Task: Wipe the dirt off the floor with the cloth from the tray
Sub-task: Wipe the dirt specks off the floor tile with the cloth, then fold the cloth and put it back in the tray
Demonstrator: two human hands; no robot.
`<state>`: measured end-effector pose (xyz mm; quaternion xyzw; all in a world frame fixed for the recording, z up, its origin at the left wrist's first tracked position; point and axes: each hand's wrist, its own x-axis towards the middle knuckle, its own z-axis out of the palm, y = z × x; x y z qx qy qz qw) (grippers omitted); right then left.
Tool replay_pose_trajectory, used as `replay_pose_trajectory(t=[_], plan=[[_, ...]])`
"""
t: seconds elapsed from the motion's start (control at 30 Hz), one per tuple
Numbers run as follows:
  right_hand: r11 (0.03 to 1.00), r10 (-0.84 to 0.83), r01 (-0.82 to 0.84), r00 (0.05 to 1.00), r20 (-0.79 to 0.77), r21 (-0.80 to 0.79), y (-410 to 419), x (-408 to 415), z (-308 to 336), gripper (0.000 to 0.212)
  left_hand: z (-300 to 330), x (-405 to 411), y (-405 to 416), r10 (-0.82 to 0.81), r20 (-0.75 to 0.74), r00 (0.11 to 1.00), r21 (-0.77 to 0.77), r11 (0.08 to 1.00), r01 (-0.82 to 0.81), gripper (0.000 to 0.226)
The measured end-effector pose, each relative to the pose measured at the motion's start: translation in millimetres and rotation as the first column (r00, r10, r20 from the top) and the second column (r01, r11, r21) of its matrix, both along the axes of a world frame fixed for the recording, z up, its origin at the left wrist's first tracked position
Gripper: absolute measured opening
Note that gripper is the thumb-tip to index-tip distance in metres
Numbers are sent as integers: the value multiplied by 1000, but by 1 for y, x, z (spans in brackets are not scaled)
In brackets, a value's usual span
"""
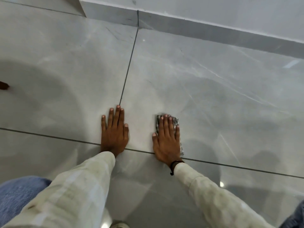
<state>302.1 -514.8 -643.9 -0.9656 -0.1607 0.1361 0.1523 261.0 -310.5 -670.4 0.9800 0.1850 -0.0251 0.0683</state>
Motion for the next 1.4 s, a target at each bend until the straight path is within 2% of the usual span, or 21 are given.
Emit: replay_pose_trajectory(t=[0.1,0.17,0.23,0.37,0.47,0.53,0.63,0.73,0.8,0.87,0.93,0.97,1.0,1.03,1.1,1.2,1.27,1.3,1.37,1.4], plan=[[996,27,-18,994,-103,90,-13,20,17,65,8,8,-7,52,-30,998,-59,997,-53,67],[994,13,-9,999,-38,107,-24,34,29,59,14,16,-14,107,-48,993,-105,988,-112,66],[999,20,-21,1000,24,30,-30,50,36,58,21,25,-18,132,-65,989,-133,981,-140,62],[992,51,-63,993,-106,-111,-30,82,48,43,38,45,-26,28,-23,999,-184,982,-31,48],[995,35,-55,977,-208,-87,-33,99,54,42,48,63,-40,-72,-16,997,-287,956,65,42],[998,28,-39,973,-231,-45,-35,106,55,32,51,72,-49,-138,-35,990,-387,915,113,41],[996,-60,78,947,-315,46,-40,111,54,19,52,80,-60,-167,-63,984,-557,824,104,40],[945,-167,285,845,-509,163,-44,104,57,26,52,87,-67,-120,-87,989,-651,758,35,40],[927,-200,334,826,-527,171,-45,99,55,32,53,90,-71,-111,-107,988,-686,728,7,39],[920,-209,351,813,-543,173,-42,97,55,28,53,91,-75,-74,-118,990,-732,680,-37,39],[892,-207,408,754,-624,196,-40,99,59,19,55,92,-78,44,-167,985,-803,574,-162,36],[866,-191,448,705,-683,220,-39,101,64,18,57,92,-78,119,-219,968,-843,476,-249,34],[837,-163,489,650,-742,245,-38,103,70,24,60,93,-79,170,-284,944,-885,331,-326,30],[806,-125,529,594,-795,268,-38,106,77,31,65,94,-80,186,-365,912,-907,149,-393,26],[750,-26,581,504,-863,317,-39,110,97,39,79,92,-78,102,-502,859,-856,-200,-476,30],[671,128,626,429,-894,397,-44,119,136,35,101,83,-73,-30,-522,852,-736,-490,-468,64],[596,178,686,393,-902,416,-47,122,171,25,130,73,-73,-24,-530,848,-658,-619,-429,68],[559,179,720,380,-907,412,-49,121,193,26,149,67,-75,15,-536,844,-653,-641,-403,58],[536,116,748,395,-911,392,-54,116,234,39,188,56,-82,122,-542,832,-694,-623,-361,29],[549,79,742,412,-908,384,-58,111,258,43,210,49,-85,178,-547,818,-720,-598,-352,21]])
